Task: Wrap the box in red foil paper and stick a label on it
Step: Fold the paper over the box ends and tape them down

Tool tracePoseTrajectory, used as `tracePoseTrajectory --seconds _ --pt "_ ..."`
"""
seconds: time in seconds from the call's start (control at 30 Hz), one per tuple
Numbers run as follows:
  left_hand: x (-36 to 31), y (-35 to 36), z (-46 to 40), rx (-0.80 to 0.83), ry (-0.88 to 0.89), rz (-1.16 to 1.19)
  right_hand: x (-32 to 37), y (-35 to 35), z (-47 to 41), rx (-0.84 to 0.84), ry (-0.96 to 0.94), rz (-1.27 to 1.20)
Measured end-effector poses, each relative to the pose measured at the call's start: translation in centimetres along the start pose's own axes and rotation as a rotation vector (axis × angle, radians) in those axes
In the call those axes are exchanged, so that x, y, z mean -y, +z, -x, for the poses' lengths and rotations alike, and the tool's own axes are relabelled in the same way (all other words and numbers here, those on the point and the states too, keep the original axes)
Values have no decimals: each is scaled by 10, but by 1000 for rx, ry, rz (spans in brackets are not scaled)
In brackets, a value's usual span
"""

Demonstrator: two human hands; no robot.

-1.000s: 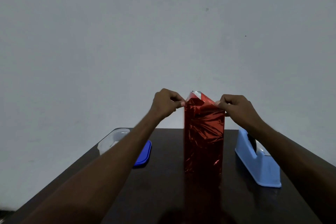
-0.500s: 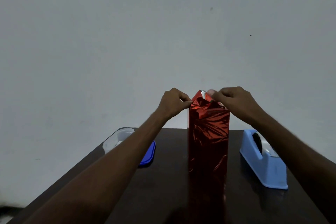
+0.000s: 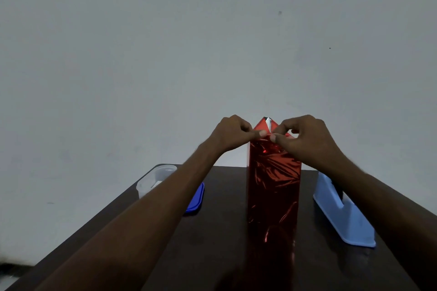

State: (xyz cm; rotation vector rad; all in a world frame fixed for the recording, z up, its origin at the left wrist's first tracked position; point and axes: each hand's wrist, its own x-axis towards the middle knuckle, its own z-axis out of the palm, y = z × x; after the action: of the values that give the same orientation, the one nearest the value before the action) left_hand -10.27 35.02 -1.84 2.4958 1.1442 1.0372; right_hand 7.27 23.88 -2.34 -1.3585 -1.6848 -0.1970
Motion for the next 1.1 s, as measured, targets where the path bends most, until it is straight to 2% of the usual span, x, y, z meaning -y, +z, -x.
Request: tracePoseTrajectory --seconds 0.13,0.2,0.27,0.33,0.4,0.63,0.83,1.0,1.1 --pt "-2 1 0 6 22 -63 4 -7 0 -155 -56 -124" --pt "-3 0 1 14 36 -83 9 -12 -2 -172 -58 -167" --pt "-4 -3 0 32 48 -99 8 -15 -6 -74 -48 -163" --pt "-4 -4 0 44 45 -119 3 -13 -6 92 -13 -167" --pt "-5 -4 -1 56 26 -133 -6 -8 -2 172 27 -154" --pt "-3 -8 -8 72 36 -149 -19 -2 13 117 -30 -151" --pt "-5 -7 -15 80 73 -216 -18 -2 14 86 -27 -265" --pt "-14 -10 -23 224 115 -316 -18 0 14 86 29 -365" --pt "-16 -13 -28 303 101 -297 -20 1 16 65 69 -368"
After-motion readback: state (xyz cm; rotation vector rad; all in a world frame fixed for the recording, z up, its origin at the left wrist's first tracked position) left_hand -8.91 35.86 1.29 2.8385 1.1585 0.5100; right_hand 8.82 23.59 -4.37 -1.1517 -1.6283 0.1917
